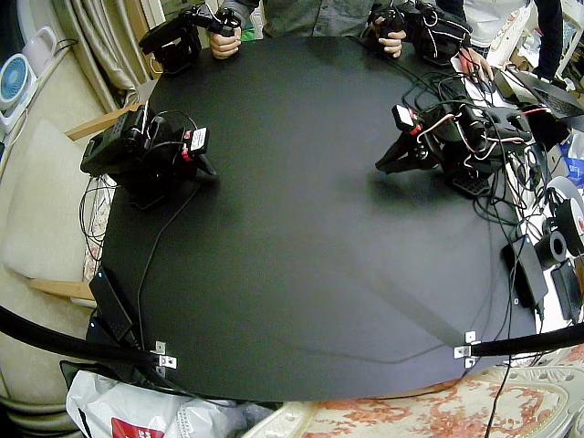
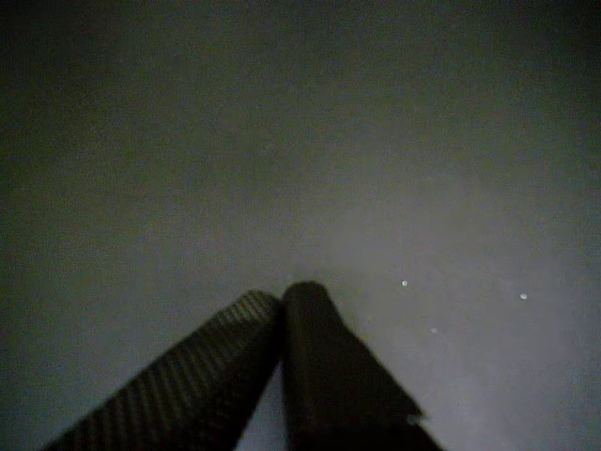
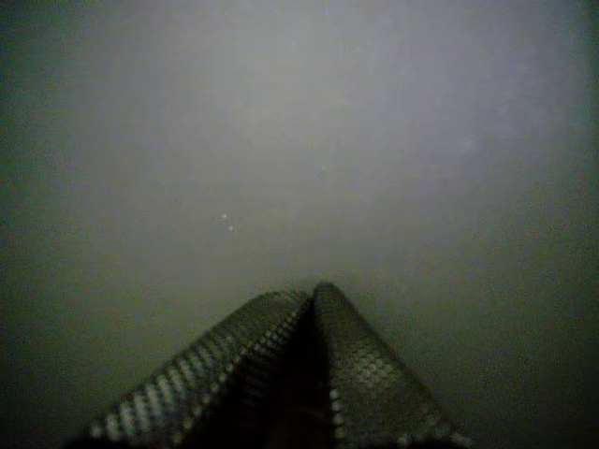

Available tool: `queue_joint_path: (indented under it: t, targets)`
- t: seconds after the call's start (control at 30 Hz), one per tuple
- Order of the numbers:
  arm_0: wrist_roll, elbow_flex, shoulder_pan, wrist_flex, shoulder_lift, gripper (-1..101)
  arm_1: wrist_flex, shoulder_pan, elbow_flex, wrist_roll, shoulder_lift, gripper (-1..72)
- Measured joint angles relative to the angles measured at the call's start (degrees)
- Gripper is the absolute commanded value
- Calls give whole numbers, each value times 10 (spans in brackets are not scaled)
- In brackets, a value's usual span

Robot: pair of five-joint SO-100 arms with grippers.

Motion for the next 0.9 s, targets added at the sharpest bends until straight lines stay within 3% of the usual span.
queue_joint_path:
  t: [0.2,0.9]
  targets:
    - [58,0,47,0,0,0,0,18,0,11,0,-5]
    - [59,0,50,0,0,0,0,17,0,19,0,-5]
